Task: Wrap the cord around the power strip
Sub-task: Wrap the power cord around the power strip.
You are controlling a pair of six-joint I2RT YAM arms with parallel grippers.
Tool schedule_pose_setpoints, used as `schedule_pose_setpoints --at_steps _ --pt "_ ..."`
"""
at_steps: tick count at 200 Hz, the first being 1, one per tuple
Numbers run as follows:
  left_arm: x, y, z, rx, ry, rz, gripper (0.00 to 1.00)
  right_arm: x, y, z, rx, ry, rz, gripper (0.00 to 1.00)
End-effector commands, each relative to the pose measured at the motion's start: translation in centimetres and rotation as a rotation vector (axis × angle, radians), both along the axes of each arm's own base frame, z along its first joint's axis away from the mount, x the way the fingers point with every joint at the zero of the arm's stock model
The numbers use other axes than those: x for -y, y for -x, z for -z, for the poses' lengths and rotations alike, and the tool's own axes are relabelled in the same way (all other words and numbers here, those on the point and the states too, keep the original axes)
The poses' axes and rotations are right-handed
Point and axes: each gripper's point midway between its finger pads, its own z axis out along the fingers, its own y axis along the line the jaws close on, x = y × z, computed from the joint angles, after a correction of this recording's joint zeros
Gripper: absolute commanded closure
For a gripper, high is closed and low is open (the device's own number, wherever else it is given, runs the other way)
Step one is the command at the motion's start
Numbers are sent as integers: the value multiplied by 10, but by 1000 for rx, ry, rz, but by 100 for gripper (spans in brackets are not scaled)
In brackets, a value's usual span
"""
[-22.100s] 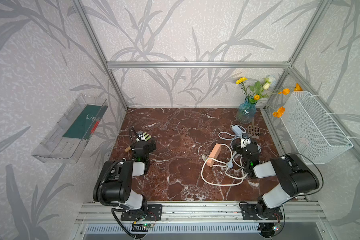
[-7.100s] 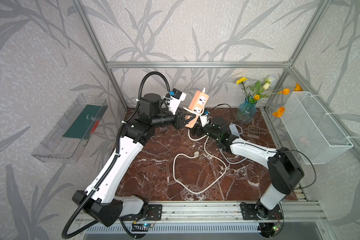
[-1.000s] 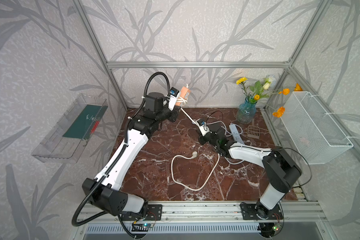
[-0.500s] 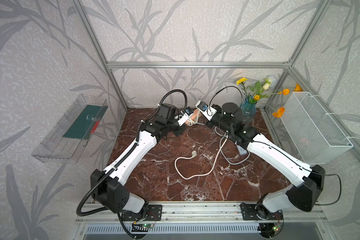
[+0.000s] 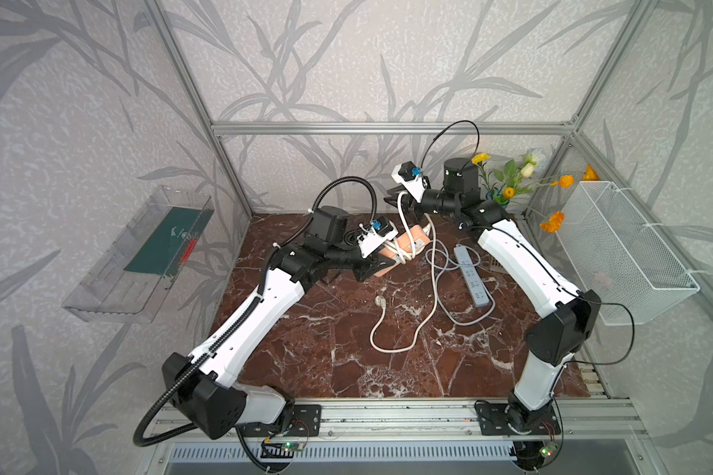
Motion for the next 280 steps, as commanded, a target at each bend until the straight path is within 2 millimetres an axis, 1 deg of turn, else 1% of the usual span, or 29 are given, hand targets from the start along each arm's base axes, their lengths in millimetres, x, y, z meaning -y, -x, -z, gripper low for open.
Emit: schedule_pose_setpoints --at_steps 1,13,26,48,68,96,123,137,155,167,180,196,206,223,232,239,250,262,271,280 --pt "14 55 -72 125 220 233 100 6 -20 0 -97 -153 -31 68" --pt "11 57 -88 154 263 236 100 8 -27 10 -129 -170 -27 64" --pt "8 56 -99 173 294 224 100 8 -31 21 -158 -175 -22 61" --pt "1 44 -119 223 366 160 100 9 -38 41 -207 -202 16 57" --pt "-5 34 -142 273 437 99 100 9 -43 67 -257 -253 76 54" --pt "-7 22 -152 305 445 46 100 -2 -44 109 -313 -268 141 52" --pt "-10 18 -156 319 436 17 100 -21 -43 145 -362 -260 170 55" --pt "-11 17 -155 315 423 7 100 -34 -43 159 -377 -256 174 53" --pt "-11 17 -152 306 407 1 100 -49 -34 166 -382 -251 147 42" --pt "-13 17 -149 302 392 -8 100 -56 -22 170 -382 -238 116 33" --pt "-15 17 -144 292 370 -18 100 -57 -4 169 -366 -241 86 27" --pt "-18 17 -142 281 363 -28 100 -57 20 167 -354 -258 67 25" --pt "-18 17 -141 271 361 -31 100 -61 35 170 -347 -254 62 24" --pt "-19 17 -140 262 362 -33 100 -82 65 174 -318 -274 40 21" --pt "-18 15 -140 256 363 -34 100 -95 75 171 -298 -315 38 20" --pt "-18 14 -142 254 368 -34 100 -104 79 171 -287 -336 42 17" --pt "-16 14 -144 244 381 -28 100 -115 71 174 -275 -367 96 17" --pt "-14 14 -145 234 392 -21 100 -130 65 169 -289 -421 82 15" --pt "-13 14 -146 232 397 -21 100 -144 66 163 -274 -432 46 15" --pt "-14 13 -147 231 398 -23 100 -156 67 163 -259 -420 34 15"
